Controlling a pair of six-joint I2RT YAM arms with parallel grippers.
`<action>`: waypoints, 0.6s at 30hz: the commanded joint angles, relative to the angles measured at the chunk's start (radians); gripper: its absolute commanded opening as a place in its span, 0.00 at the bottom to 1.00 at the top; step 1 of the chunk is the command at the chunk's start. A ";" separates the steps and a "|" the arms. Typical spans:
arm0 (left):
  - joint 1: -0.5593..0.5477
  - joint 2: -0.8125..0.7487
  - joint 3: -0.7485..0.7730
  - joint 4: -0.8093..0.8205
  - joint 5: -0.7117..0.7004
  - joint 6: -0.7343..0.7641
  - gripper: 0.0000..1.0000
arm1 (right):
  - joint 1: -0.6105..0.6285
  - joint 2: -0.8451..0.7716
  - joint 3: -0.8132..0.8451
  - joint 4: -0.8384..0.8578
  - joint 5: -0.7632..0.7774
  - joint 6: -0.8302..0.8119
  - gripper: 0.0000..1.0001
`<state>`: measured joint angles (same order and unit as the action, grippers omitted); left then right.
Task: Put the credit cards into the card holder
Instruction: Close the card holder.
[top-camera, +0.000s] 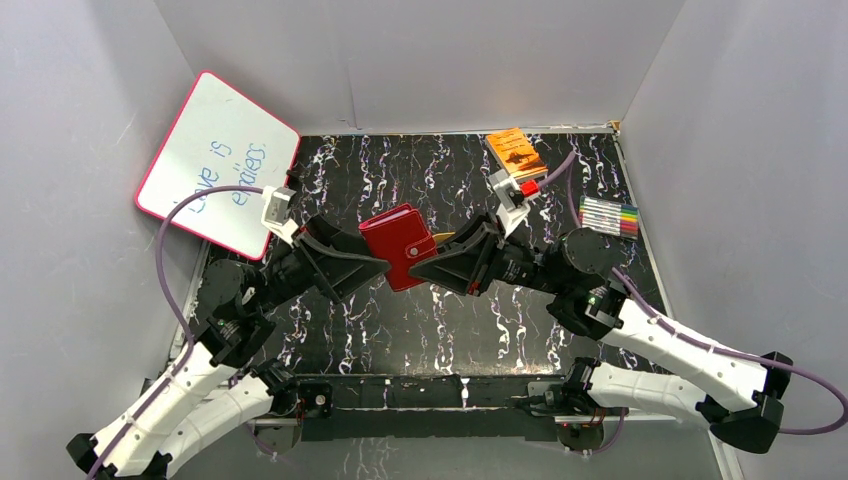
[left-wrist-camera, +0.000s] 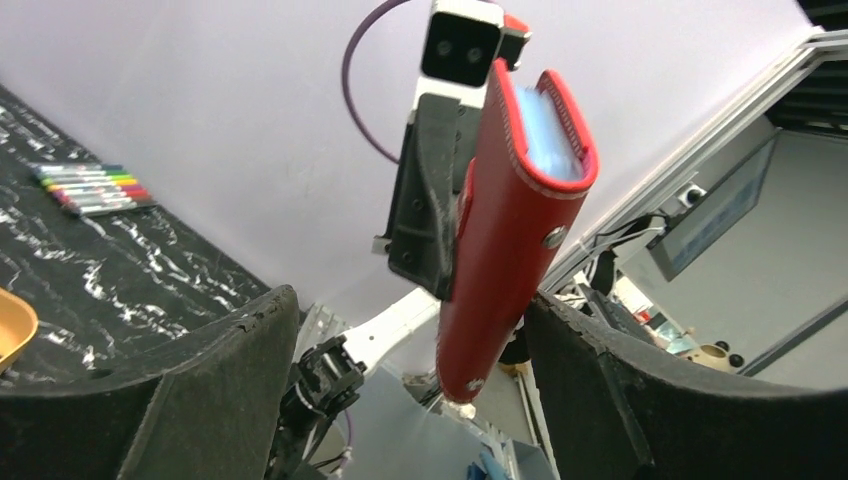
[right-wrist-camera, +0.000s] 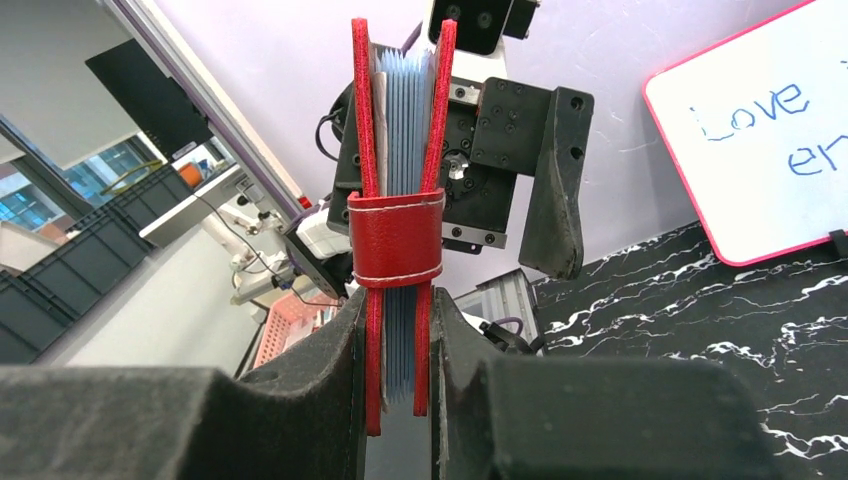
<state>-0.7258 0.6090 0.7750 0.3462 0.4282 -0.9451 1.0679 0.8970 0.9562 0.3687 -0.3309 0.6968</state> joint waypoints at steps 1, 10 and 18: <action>-0.001 0.020 -0.022 0.229 0.011 -0.084 0.79 | 0.003 -0.003 -0.008 0.159 0.016 0.022 0.00; -0.001 0.069 -0.032 0.315 0.058 -0.126 0.67 | 0.003 -0.001 -0.033 0.182 0.031 0.033 0.00; -0.001 0.096 -0.022 0.313 0.083 -0.121 0.50 | 0.004 -0.001 -0.043 0.177 0.042 0.036 0.00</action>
<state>-0.7258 0.6922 0.7338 0.6071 0.4767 -1.0733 1.0683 0.9096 0.9108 0.4480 -0.3092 0.7300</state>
